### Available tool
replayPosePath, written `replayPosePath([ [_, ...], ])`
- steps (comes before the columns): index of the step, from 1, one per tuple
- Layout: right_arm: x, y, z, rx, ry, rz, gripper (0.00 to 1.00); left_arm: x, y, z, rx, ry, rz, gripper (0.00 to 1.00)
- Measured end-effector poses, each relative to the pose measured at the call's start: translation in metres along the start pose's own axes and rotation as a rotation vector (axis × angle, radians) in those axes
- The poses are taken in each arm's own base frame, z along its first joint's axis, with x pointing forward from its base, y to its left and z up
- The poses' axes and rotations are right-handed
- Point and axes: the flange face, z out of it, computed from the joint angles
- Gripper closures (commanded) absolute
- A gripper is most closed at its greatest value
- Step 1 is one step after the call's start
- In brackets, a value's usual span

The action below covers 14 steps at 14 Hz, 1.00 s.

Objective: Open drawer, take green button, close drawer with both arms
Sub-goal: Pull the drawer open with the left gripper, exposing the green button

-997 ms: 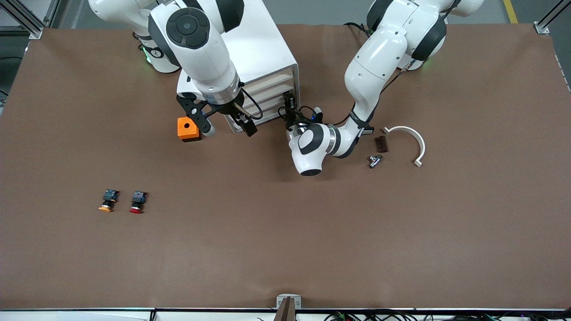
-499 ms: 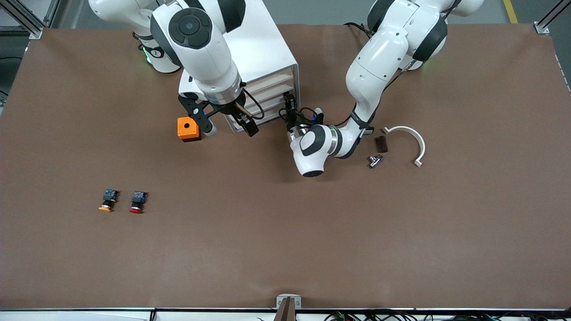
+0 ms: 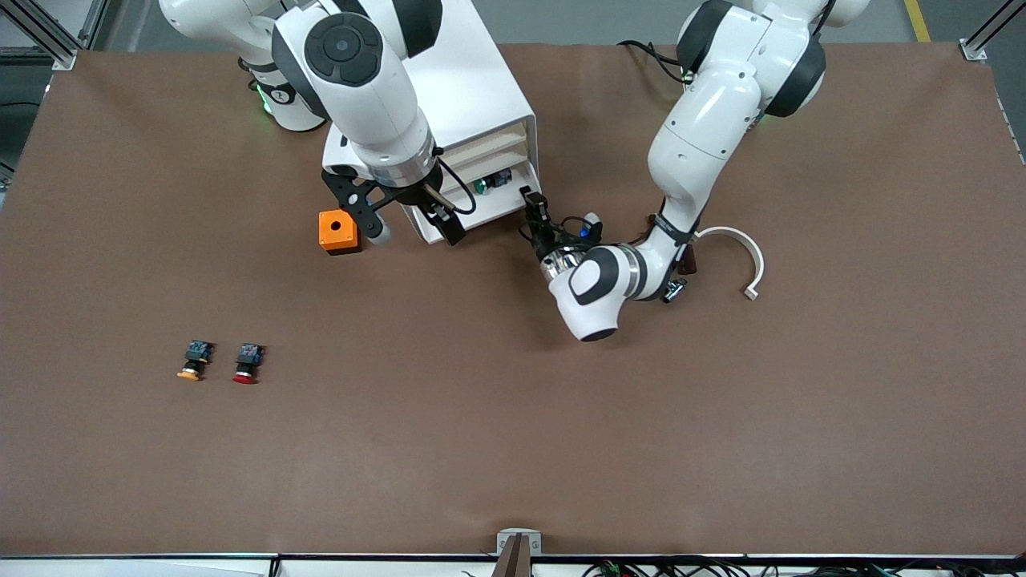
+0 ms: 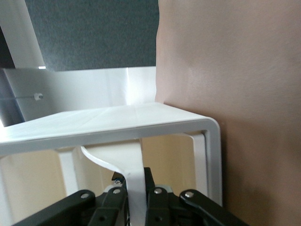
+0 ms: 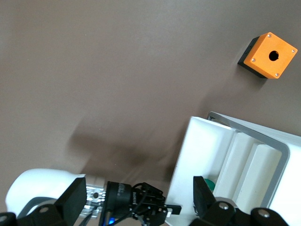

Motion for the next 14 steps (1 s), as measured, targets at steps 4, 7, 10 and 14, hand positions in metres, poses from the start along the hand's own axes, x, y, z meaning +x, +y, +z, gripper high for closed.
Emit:
replayPosePath([
  [4, -0.011, -0.001, 0.005, -0.005, 0.0, 0.006, 0.0, 0.004, 0.001, -0.024, 0.0, -0.08, 0.003, 0.88],
  [7, -0.02, -0.005, 0.011, 0.003, 0.003, 0.025, 0.0, 0.009, 0.003, -0.043, -0.008, -0.138, 0.002, 0.88],
  [10, -0.032, -0.008, 0.02, 0.004, 0.012, 0.038, 0.0, 0.018, 0.005, -0.064, -0.01, -0.189, 0.001, 0.87],
  [14, -0.055, -0.014, 0.035, 0.02, 0.027, 0.043, 0.0, 0.027, 0.009, -0.086, -0.029, -0.243, -0.004, 0.78],
])
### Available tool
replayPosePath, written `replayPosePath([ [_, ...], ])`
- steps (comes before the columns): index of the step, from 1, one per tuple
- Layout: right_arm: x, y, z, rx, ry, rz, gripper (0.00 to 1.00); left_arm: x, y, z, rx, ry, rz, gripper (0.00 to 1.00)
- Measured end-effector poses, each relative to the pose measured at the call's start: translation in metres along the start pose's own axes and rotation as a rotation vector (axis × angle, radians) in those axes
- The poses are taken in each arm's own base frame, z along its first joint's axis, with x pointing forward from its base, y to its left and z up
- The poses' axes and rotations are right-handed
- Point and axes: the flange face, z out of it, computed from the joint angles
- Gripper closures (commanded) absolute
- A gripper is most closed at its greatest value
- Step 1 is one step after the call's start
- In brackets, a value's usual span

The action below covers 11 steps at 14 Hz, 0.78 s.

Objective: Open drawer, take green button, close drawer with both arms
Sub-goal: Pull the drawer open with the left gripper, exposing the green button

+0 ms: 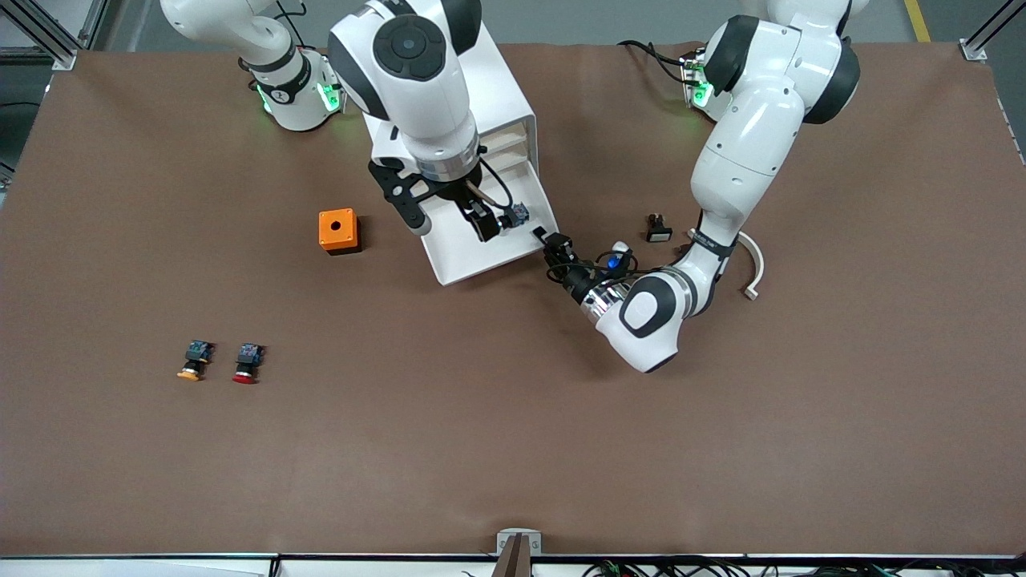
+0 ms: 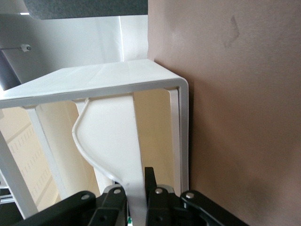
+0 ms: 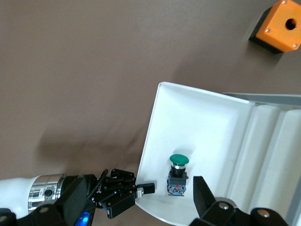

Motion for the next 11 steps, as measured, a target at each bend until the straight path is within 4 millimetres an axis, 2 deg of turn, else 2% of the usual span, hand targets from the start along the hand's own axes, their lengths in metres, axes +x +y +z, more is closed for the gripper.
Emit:
replayPosePath([
  [1, -0.005, -0.001, 0.005, -0.004, 0.002, -0.005, 0.0, 0.0, 0.0, -0.002, 0.001, -0.007, 0.0, 0.66],
  [2, -0.011, -0.001, 0.011, -0.009, 0.007, -0.013, 0.0, 0.0, 0.0, -0.003, 0.001, -0.01, 0.0, 0.4],
  [4, -0.028, -0.002, 0.027, -0.012, 0.017, -0.035, 0.0, -0.001, -0.001, -0.003, 0.002, -0.013, 0.006, 0.01],
  [8, -0.06, 0.0, 0.075, -0.011, 0.039, -0.066, 0.0, -0.008, -0.002, -0.022, -0.037, -0.085, 0.12, 0.0],
  [11, -0.072, 0.003, 0.094, -0.029, 0.049, -0.071, 0.0, -0.017, -0.013, -0.039, -0.062, -0.116, 0.301, 0.0],
])
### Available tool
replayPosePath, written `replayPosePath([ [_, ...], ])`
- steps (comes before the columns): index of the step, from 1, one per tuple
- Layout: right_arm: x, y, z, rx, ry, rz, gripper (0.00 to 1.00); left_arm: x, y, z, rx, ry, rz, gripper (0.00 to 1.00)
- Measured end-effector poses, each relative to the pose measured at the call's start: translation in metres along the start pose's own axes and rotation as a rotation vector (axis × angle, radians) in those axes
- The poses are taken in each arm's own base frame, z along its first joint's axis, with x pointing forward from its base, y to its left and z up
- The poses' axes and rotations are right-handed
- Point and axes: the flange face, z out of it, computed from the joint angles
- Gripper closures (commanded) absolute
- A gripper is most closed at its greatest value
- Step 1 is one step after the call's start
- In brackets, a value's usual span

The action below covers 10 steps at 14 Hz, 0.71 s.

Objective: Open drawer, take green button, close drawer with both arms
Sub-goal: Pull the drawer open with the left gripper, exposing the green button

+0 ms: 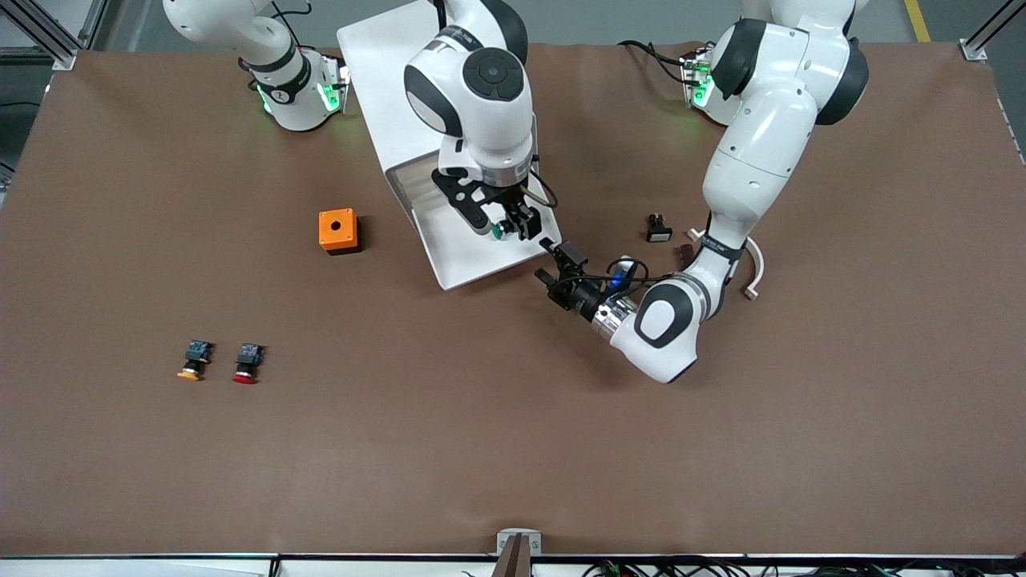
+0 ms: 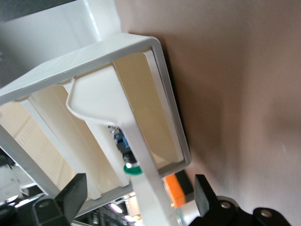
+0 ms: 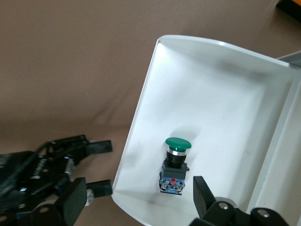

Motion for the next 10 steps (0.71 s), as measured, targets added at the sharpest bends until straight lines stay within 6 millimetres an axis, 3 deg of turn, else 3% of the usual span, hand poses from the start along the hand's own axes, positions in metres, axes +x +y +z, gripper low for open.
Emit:
replayPosePath([
  [5, -0.011, 0.005, 0.021, -0.026, 0.007, -0.016, 0.0, -0.021, -0.014, -0.013, -0.03, 0.008, 0.398, 0.0],
  [10, -0.028, 0.016, 0.049, -0.02, 0.008, -0.008, 0.0, -0.033, -0.026, -0.025, -0.061, 0.153, 0.85, 0.0],
])
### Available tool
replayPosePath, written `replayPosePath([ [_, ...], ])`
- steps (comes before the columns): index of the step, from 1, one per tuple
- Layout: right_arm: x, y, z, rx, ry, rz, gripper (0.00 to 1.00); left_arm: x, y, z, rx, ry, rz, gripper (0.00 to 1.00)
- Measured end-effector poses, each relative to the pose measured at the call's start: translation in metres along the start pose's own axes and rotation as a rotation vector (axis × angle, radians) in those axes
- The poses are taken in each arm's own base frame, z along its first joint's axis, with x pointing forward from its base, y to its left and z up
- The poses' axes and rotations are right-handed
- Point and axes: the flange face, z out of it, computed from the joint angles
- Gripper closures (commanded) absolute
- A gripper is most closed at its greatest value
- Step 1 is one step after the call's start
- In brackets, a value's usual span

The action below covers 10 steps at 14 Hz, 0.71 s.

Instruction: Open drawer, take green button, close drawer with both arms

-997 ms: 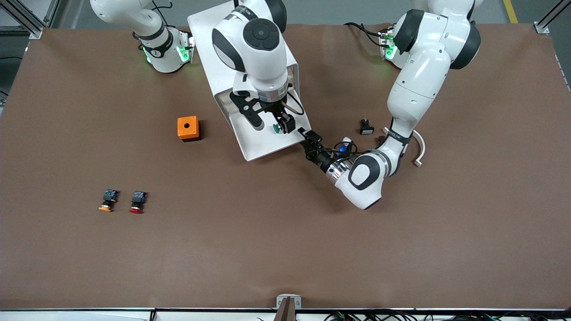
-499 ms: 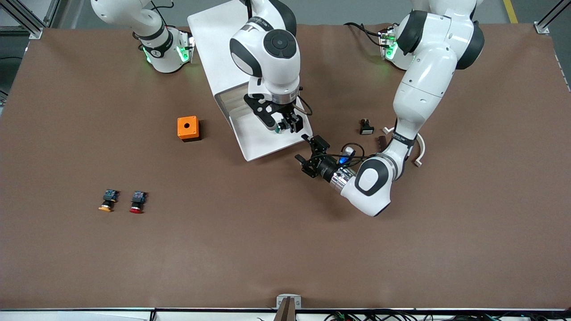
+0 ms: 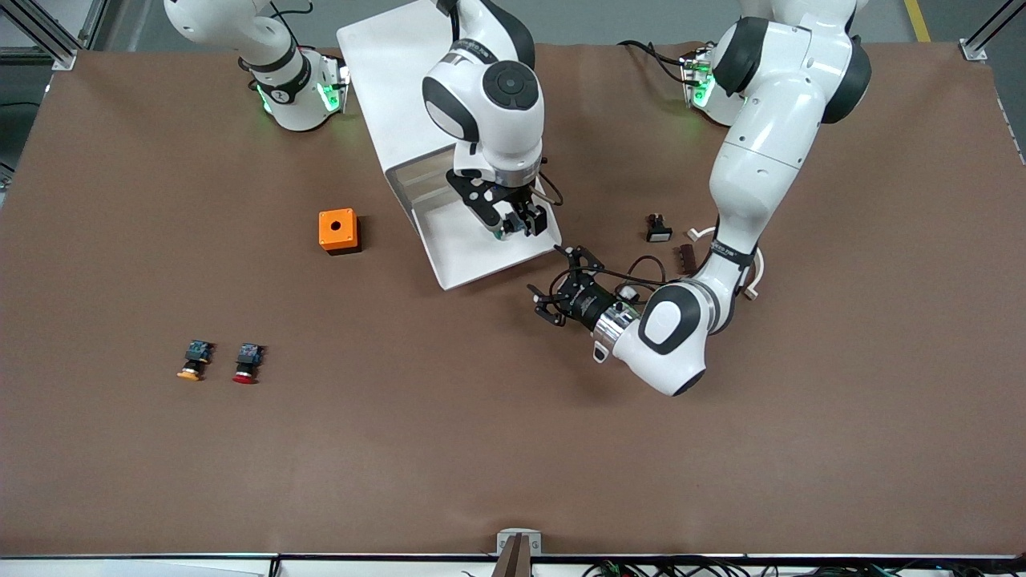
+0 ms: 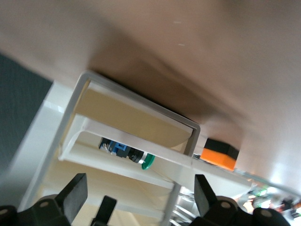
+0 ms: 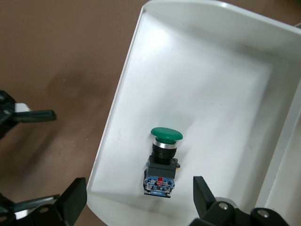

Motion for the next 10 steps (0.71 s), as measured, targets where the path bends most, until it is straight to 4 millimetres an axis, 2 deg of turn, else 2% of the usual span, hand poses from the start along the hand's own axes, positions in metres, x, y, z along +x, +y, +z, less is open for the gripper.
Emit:
replayPosePath([
  [2, -0.006, 0.003, 0.01, -0.01, 0.004, 0.002, 0.0, -0.018, -0.001, -0.014, -0.002, 0.099, 0.196, 0.0],
  [5, -0.012, 0.002, 0.025, -0.014, 0.008, 0.007, 0.0, -0.053, -0.003, -0.047, -0.039, 0.298, 0.445, 0.0],
  [7, -0.014, 0.001, 0.033, -0.016, 0.011, 0.015, 0.0, -0.073, -0.005, -0.07, -0.073, 0.439, 0.54, 0.0],
  [10, -0.014, 0.001, 0.041, -0.027, 0.015, 0.019, 0.01, -0.081, -0.002, -0.095, -0.116, 0.623, 0.613, 0.0],
])
